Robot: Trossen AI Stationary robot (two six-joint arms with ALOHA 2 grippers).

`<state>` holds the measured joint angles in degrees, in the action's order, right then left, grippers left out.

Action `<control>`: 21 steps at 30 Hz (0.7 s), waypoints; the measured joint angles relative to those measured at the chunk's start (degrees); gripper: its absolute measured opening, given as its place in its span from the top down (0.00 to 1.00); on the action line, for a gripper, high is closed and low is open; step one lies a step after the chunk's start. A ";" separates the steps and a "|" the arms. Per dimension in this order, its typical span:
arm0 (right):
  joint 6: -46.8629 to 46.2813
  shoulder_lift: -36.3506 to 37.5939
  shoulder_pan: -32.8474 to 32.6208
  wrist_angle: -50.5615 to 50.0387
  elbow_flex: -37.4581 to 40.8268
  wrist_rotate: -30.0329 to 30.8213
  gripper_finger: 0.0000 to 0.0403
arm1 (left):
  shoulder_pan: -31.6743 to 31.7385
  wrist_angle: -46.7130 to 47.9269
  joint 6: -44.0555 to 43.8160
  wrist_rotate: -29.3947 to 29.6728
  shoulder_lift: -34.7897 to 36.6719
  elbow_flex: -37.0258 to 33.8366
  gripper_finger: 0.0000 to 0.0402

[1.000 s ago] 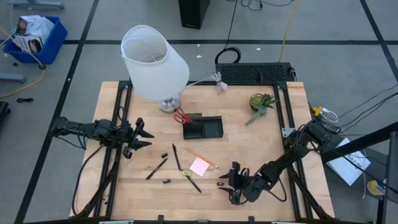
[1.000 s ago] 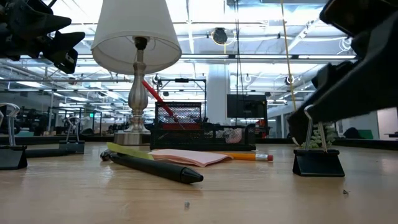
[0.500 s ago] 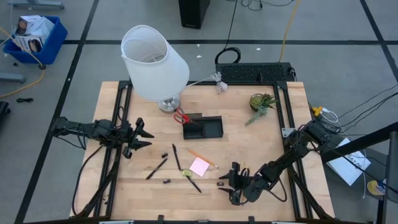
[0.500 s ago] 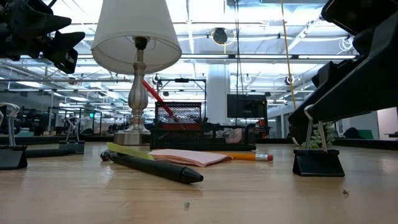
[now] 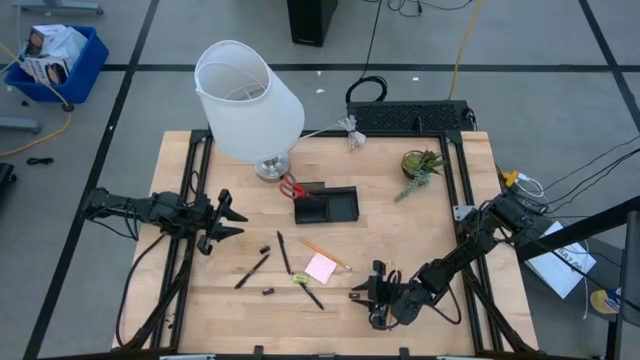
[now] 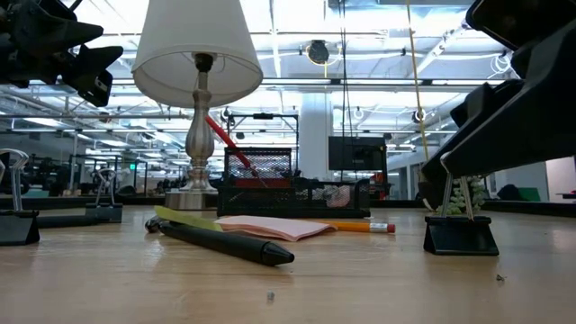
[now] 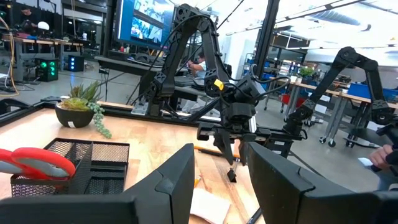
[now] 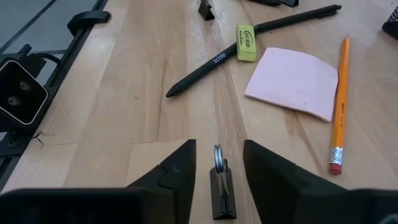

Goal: Pick and place office supplies into organizer
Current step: Put the bottom right black binder clip into the bottom left compartment of the desk organizer

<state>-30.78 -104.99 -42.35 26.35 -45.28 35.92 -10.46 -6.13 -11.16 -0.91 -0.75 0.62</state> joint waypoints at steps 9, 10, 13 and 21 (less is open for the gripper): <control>0.20 0.00 0.00 0.00 -0.04 -0.10 0.84 | -0.01 0.00 0.00 -0.02 0.00 0.00 0.62; 0.21 0.00 0.00 0.00 -0.04 -0.17 0.86 | -0.02 0.00 0.00 -0.02 0.02 0.00 0.62; 0.24 0.00 0.00 0.00 -0.04 -0.20 0.91 | 0.00 0.00 0.00 0.00 0.00 -0.02 0.62; 0.83 0.04 0.02 0.07 -0.08 -1.49 0.98 | 0.00 0.00 0.00 -0.02 0.00 0.00 0.62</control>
<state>-29.95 -104.95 -42.33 26.41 -45.36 34.44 -10.46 -6.13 -11.16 -0.93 -0.75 0.62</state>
